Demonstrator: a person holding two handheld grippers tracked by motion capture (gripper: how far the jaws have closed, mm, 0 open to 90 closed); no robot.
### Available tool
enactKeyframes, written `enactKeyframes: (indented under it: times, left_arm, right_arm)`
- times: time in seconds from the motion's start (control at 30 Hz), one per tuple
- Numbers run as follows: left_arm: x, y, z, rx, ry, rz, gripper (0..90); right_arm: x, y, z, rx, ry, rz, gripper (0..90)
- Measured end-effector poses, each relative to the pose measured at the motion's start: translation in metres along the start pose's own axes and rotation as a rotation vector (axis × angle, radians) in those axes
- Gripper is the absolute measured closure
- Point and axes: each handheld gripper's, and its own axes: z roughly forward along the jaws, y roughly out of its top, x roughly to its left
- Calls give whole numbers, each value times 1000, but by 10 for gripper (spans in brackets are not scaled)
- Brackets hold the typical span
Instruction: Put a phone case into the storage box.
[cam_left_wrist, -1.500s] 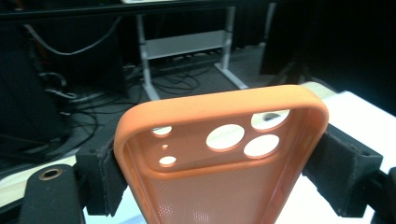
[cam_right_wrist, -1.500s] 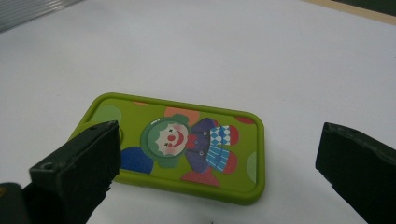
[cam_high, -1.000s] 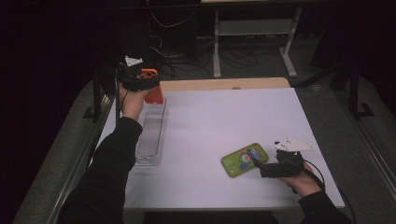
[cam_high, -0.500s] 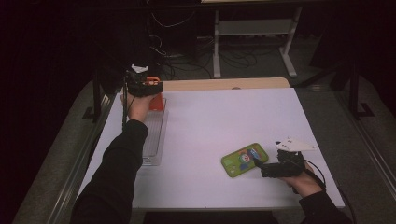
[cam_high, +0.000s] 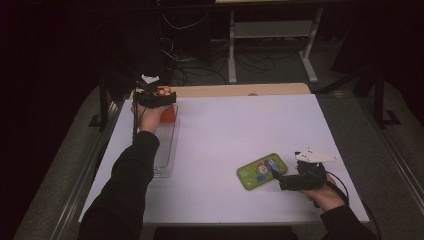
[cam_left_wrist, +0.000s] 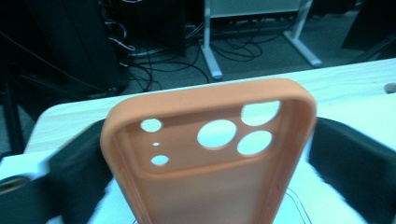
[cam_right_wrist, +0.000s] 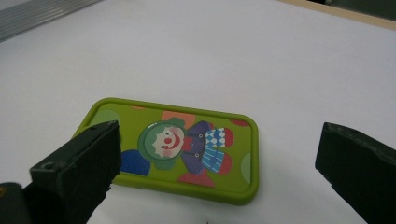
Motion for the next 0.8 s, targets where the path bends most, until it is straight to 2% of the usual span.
enactKeyframes:
  times: [0.13, 0.23, 0.27, 0.3, 0.47, 0.63, 0.67, 0.8]
  left_arm:
    - [3, 2, -5, 2, -36, 22, 0]
    - [6, 6, -14, -6, -60, 37, 0]
    - [5, 7, -17, -7, -67, 26, 0]
    - [7, 8, -20, 4, -74, 38, 0]
    - [12, 13, -42, 17, -154, 20, 0]
    - [7, 19, -66, 34, -249, 65, 0]
    - [5, 19, -72, 43, -281, 78, 0]
    - [-7, 19, -89, 60, -353, 123, 0]
  right_arm:
    - [0, 0, -1, -2, -3, -1, 0]
    - [-1, 0, -1, -4, -4, -5, 0]
    - [-1, 0, -1, -4, -5, -11, 0]
    - [-1, 0, -1, -4, -5, -12, 0]
    - [0, 0, -1, -1, -4, -2, 0]
    - [1, 1, 0, 2, 0, -3, 0]
    - [0, 1, 1, -1, -1, -10, 0]
    - [1, 2, 0, 0, 0, -2, 0]
